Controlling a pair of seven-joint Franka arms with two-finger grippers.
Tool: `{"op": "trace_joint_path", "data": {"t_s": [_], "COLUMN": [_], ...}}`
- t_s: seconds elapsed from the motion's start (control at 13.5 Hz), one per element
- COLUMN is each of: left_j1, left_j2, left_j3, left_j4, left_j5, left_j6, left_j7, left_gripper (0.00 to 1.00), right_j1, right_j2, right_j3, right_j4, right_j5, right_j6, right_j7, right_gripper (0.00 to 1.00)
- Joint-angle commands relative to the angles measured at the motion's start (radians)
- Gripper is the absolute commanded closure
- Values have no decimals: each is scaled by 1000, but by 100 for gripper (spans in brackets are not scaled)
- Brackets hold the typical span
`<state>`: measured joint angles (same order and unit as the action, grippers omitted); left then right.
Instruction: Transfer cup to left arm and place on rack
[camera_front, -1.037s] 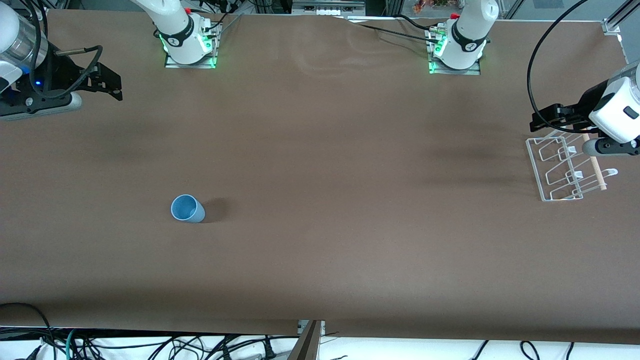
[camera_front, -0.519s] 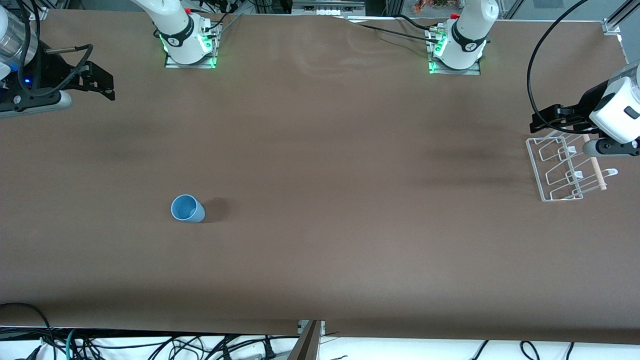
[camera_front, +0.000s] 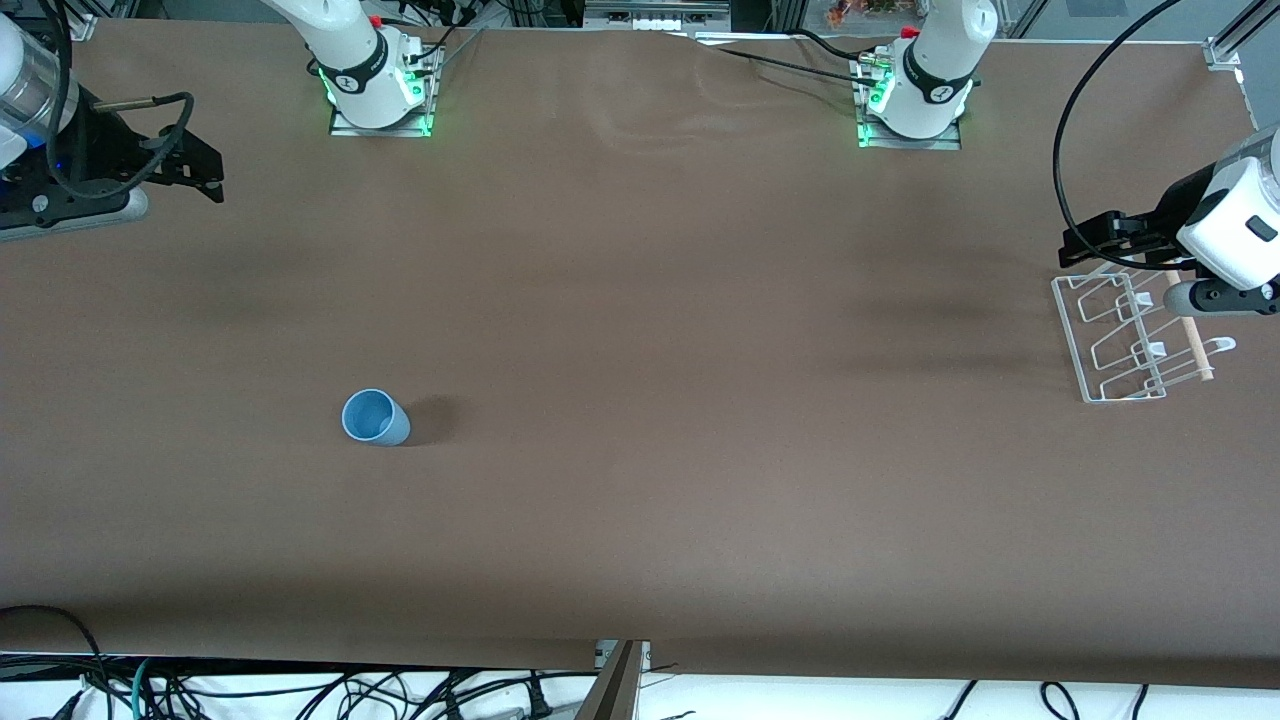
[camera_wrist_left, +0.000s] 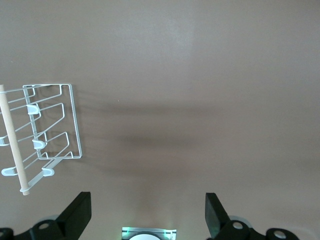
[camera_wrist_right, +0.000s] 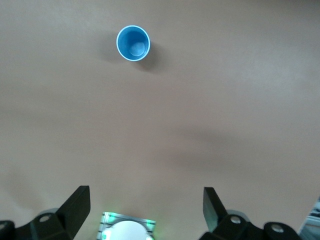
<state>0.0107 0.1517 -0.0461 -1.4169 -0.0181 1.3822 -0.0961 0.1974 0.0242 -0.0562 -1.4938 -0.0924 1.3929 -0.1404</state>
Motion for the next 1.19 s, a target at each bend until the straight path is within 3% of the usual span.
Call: {"op": "trace_joint_path", "data": {"t_s": [0.0,0.3,0.96,1.11], "left_j1": [-5,-3,-3,-5], "left_j2": [12,12,12,15], "left_j3": [2,2,3,3], "left_j4": [29,29,29,30], "left_j5": [-14,-16,-16,-16], "left_j6": [-5,-6,-5,-5], "left_j7": [-5,-4,-4,-5], "left_gripper": [0,0,0,0], "right_j1": [-15,-16,-16,-16], "right_j2": [-4,-4,-9,-7], "right_j3": [3,-28,-44,-73], "right_j4": [1,-6,-43,-48], "right_j5": [32,88,102,118], "right_j6": [6,0,17,17], "right_j7": [-45,-31,-39,-42], "right_gripper": [0,0,0,0]}}
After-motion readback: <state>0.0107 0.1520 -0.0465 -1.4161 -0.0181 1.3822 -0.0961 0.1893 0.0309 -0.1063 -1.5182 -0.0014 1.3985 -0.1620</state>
